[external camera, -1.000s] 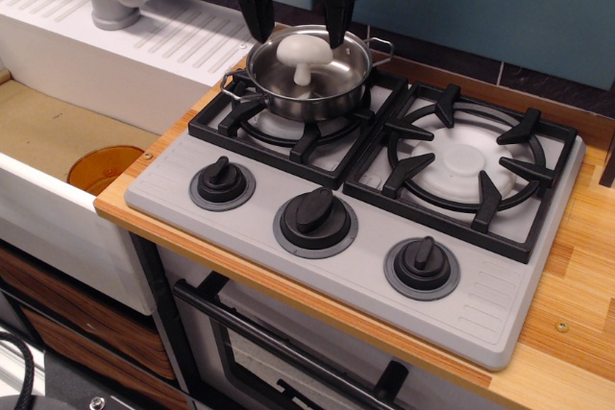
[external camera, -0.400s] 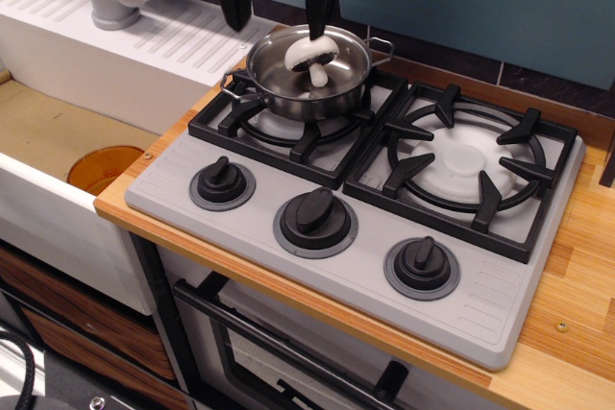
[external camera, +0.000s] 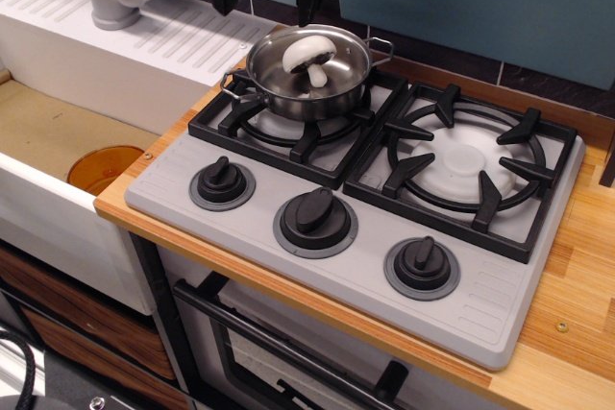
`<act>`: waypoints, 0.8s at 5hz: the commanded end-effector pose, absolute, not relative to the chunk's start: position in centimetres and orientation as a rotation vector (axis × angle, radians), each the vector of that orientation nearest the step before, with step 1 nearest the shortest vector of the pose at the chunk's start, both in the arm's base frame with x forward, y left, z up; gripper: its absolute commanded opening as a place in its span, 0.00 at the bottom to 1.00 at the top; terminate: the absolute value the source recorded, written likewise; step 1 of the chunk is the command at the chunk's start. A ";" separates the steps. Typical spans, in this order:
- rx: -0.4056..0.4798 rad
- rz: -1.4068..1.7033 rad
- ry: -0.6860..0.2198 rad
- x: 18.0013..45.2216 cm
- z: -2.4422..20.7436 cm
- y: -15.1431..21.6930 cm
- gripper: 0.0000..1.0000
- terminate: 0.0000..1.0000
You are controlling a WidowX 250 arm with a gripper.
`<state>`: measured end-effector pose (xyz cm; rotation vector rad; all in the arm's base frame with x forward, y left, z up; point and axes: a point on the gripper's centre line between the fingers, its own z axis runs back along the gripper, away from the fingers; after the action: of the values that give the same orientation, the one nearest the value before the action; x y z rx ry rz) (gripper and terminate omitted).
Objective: Put pot or pan on stove and put mushroom in pot or pan
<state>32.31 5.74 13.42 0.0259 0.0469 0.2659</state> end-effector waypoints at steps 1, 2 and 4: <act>0.032 0.267 -0.064 33.2 17.7 5.4 1.00 0.00; 0.000 0.266 -0.067 33.9 17.9 4.3 1.00 0.00; -0.025 0.272 -0.092 35.7 17.3 1.6 1.00 0.00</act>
<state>34.93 1.59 15.36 -0.0204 -0.0261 0.2712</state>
